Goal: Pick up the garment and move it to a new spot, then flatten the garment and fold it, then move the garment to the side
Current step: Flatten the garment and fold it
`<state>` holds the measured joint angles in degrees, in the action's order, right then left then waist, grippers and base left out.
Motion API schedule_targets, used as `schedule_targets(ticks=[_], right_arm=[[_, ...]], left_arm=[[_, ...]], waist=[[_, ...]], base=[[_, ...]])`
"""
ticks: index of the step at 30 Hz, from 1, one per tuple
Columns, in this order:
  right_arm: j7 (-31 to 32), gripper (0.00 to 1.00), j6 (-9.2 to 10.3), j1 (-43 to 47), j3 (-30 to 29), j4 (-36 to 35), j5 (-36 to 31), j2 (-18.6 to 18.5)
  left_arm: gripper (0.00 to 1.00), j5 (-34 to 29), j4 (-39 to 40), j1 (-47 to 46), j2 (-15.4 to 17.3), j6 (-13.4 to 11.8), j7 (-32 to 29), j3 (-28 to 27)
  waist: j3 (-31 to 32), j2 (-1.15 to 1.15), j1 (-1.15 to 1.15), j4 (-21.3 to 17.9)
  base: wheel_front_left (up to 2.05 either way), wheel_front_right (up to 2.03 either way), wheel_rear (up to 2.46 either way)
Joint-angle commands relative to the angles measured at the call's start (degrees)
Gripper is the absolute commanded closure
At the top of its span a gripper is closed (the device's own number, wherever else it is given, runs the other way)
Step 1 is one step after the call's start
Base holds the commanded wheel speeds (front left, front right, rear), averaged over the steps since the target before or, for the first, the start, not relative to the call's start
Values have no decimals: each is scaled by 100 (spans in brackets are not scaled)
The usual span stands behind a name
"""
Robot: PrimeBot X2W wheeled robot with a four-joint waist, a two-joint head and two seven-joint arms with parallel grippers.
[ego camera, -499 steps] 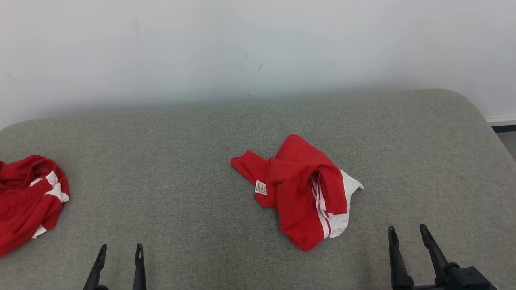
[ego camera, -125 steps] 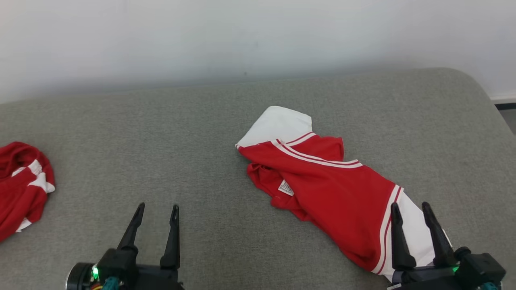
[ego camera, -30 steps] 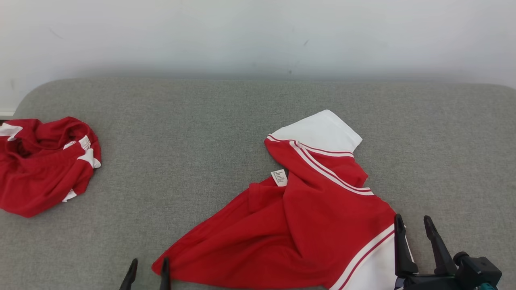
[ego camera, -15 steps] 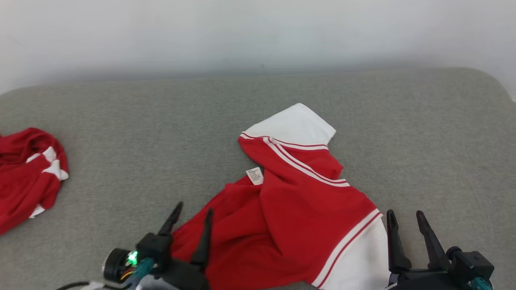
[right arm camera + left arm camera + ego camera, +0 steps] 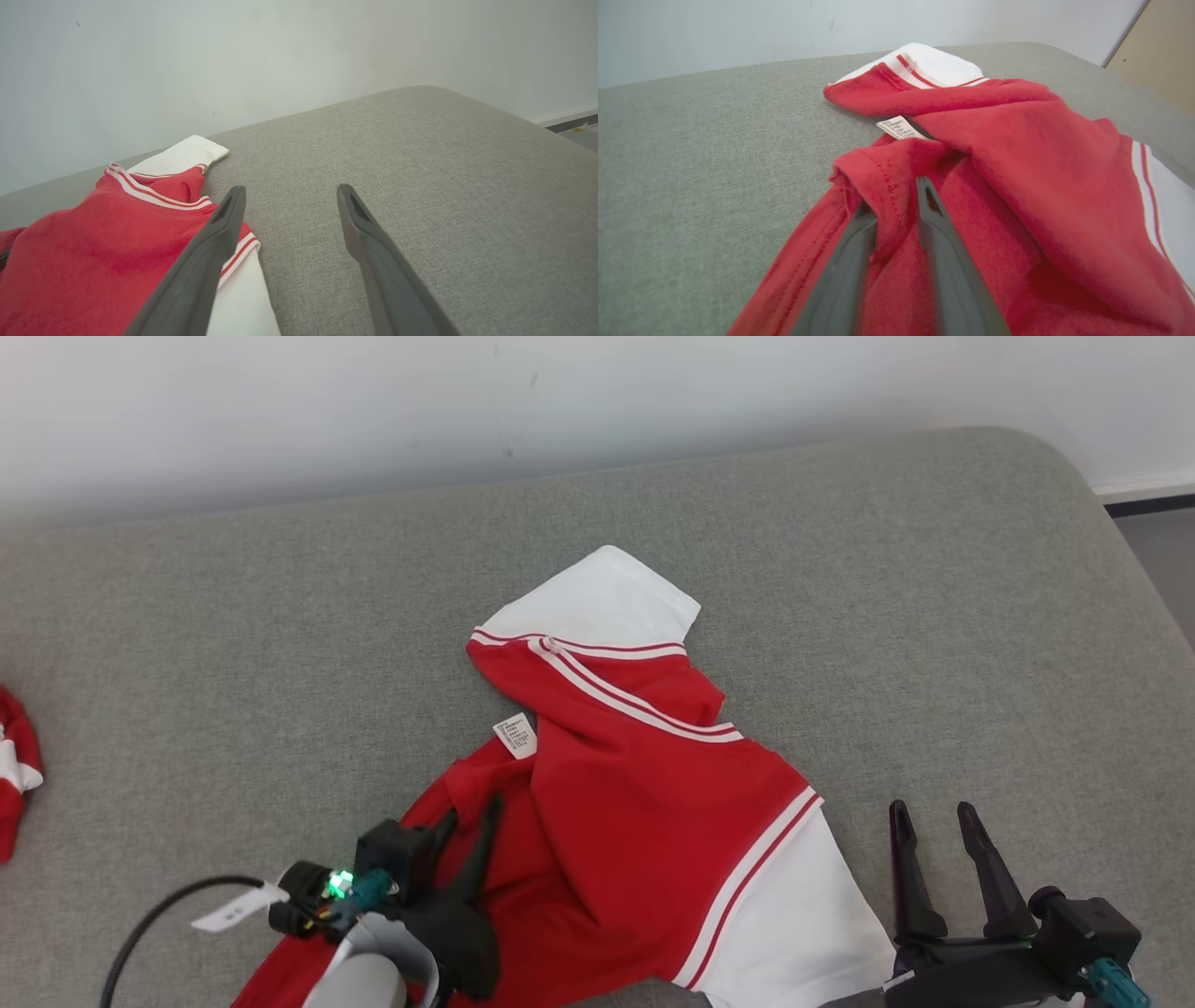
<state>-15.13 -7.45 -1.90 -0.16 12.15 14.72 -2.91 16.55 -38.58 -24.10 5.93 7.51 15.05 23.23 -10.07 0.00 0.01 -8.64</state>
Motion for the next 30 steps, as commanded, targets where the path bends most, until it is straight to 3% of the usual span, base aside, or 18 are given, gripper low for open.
schedule_targets(ticks=[1, 10, 15, 25, 30], right_arm=[[-5, 0, -8, -37, -14, 2, 30, 3], [-4, 0, -8, -59, -88, -5, 41, 2], [-4, 0, -8, -185, -33, 24, 81, 1], [-4, 0, -8, -439, -3, 56, 153, 2], [-4, 0, -9, -506, -56, 67, 193, 6]], left_arm=[[100, 103, -111, -197, 89, -9, 16, 81], [100, 314, 274, -833, 508, -11, 16, 205], [100, 573, 503, -1504, 1050, -11, -104, 442], [100, 1082, 427, -2884, 2067, -11, -641, 836], [100, 1207, -47, -3275, 2336, -10, -555, 896]], waist=[[-56, 0, -1, -43], [-41, 0, -1, 189], [-73, 0, -1, 228], [-429, 0, -1, -192], [-615, 0, -1, -402]], base=[[0, 0, 0], [0, 0, 0], [0, 0, 0], [0, 0, 0], [0, 0, 0]])
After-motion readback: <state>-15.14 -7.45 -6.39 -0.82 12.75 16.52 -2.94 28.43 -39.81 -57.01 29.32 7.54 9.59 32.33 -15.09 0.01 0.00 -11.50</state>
